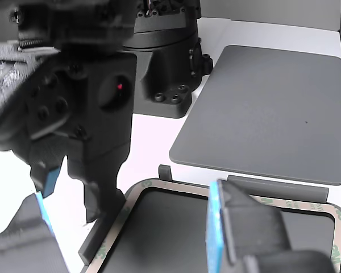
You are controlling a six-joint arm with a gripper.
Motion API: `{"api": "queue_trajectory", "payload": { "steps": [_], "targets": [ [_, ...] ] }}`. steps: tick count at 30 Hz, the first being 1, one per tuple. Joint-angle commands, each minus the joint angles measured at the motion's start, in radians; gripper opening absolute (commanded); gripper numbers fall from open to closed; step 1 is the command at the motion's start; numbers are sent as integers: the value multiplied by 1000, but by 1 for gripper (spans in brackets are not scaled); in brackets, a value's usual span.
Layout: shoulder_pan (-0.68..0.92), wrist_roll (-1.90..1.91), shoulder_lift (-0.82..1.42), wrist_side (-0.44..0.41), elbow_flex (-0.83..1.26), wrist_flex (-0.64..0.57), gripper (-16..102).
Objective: Move top rectangular frame to the holder.
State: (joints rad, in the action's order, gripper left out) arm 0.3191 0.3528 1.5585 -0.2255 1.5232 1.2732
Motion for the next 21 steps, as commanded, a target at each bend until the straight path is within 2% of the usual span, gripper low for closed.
{"api": "queue_trajectory", "payload": {
  "steps": [1, 5, 10, 17, 21],
  "targets": [
    [-14, 12, 169, -26, 97, -64, 100],
    [-54, -2, 350, -44, 190, -110, 100],
    [-149, -117, 577, -6, 331, -176, 100],
    [-181, -143, 1042, -35, 772, -337, 100],
    [-187, -166, 1180, -44, 876, -321, 100]
  ]
}}
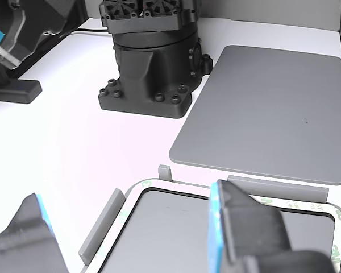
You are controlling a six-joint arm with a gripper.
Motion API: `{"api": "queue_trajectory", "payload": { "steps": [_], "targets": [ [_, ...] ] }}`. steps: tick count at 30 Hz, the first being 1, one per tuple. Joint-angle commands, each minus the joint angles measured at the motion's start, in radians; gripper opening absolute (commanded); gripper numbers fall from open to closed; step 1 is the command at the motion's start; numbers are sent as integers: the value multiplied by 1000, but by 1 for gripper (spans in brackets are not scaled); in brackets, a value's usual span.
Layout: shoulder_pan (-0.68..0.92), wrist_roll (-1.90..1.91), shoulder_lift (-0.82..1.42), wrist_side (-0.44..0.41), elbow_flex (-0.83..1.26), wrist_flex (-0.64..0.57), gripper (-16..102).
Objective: Move top rectangular frame to the holder.
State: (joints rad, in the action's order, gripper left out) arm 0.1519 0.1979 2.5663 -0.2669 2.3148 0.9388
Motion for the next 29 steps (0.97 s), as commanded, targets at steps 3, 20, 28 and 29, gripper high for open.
{"api": "queue_trajectory", "payload": {
  "steps": [3, 20, 28, 29],
  "targets": [
    [-37, -26, 196, 12, 101, 63, 100],
    [-46, -37, 388, 12, 324, 38, 100],
    [-46, -37, 388, 12, 324, 38, 100],
    [-46, -37, 388, 12, 324, 38, 100]
  ]
}}
